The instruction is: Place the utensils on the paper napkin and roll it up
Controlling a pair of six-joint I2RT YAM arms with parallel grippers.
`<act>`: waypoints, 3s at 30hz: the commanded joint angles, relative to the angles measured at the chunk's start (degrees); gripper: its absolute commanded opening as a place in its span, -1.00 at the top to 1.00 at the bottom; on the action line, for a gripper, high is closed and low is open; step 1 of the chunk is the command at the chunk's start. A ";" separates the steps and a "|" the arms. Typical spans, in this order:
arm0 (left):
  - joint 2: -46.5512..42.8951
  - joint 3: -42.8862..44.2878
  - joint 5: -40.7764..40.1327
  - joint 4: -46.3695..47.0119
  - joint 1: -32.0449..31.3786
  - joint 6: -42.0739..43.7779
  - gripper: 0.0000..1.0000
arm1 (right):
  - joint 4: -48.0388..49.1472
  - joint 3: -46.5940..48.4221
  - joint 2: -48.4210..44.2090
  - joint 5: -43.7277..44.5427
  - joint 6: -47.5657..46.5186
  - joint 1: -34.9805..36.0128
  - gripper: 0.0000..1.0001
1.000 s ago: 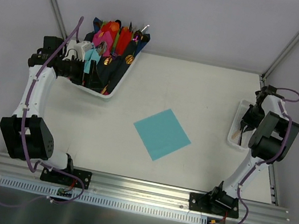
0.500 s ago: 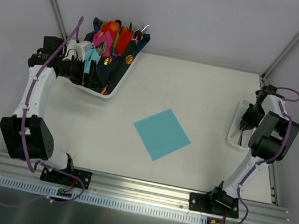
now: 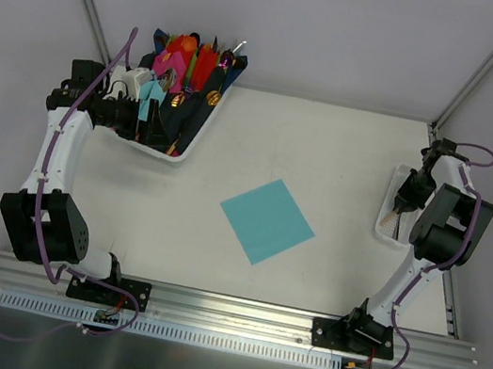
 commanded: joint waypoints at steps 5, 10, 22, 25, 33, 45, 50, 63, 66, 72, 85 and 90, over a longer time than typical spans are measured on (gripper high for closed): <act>0.07 -0.06 0.92 0.23 0.64 0.33 -0.97 | -0.52 0.51 0.23 -0.64 1.22 0.50 0.60; 0.34 0.38 0.92 0.23 0.64 0.24 -0.98 | -0.52 0.42 1.29 -0.64 1.31 0.50 0.57; -1.51 -0.76 0.66 0.23 1.26 0.77 -0.98 | -0.52 -0.11 3.05 0.24 0.87 0.50 0.61; -1.77 -0.76 0.57 0.23 1.35 0.68 -0.97 | 0.18 -0.81 1.21 -0.90 0.78 0.50 0.76; -1.95 -0.24 1.36 0.23 1.44 0.07 -0.98 | 1.68 -1.25 -6.79 -9.67 -1.15 0.41 1.00; -4.32 -0.85 -0.57 0.23 2.49 -0.63 -0.97 | 2.81 -1.95 -17.24 -17.69 0.16 0.67 1.00; -4.58 -0.24 -0.57 0.23 3.63 -2.04 -0.98 | 1.77 -5.46 -22.09 -13.30 1.47 14.62 1.00; -7.13 -1.90 -5.40 0.23 3.72 -3.80 -0.97 | 11.00 -15.41 -19.46 -4.78 24.59 50.58 1.00; -7.40 -2.34 -6.28 0.23 3.81 -4.06 -0.98 | 10.73 -13.47 -15.33 -3.72 28.63 55.24 1.00; -7.84 -2.78 -7.34 0.15 3.81 -4.15 -0.98 | 10.82 -13.03 -11.02 -0.05 35.05 57.98 1.00; -7.04 -2.52 -7.16 0.23 3.81 -4.24 -0.98 | 9.85 -12.06 -8.03 -0.55 32.07 55.87 1.00; -6.96 -2.87 -7.43 0.23 3.81 -3.98 -0.97 | 8.80 -10.92 -7.33 -1.07 29.70 54.20 1.00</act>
